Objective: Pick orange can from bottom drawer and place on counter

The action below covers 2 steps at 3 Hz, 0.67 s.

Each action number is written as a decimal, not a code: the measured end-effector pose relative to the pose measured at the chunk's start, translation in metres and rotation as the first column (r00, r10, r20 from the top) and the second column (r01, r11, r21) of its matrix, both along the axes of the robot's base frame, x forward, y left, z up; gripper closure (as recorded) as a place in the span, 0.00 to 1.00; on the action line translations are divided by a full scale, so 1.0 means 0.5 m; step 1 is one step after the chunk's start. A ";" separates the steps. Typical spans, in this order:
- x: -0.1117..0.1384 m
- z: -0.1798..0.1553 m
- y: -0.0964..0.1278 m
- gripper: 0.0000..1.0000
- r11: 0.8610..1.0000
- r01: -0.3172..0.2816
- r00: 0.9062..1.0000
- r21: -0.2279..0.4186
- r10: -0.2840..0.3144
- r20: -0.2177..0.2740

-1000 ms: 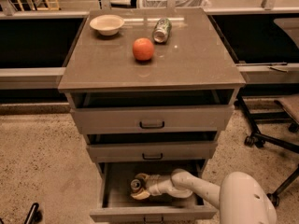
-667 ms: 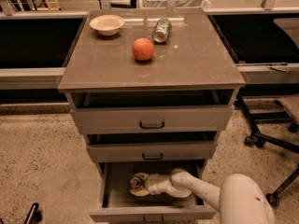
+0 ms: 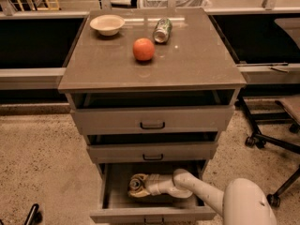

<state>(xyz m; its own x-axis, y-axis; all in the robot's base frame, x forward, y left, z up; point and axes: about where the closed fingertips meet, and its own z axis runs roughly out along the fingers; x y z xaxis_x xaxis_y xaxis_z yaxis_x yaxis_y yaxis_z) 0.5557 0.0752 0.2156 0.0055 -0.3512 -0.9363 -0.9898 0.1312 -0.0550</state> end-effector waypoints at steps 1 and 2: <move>0.014 0.075 -0.027 1.00 1.000 -0.009 0.994 0.002 0.008 0.107; 0.017 0.283 -0.195 1.00 0.992 0.081 0.947 -0.101 -0.045 0.317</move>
Offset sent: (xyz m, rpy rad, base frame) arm -0.2332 -0.0217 0.2063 -0.0509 -0.2664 0.2804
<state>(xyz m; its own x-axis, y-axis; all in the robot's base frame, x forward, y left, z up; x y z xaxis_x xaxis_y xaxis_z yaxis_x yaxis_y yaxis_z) 0.5645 -0.0226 0.3573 0.2671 -0.4622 -0.8456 -0.9099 0.1681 -0.3793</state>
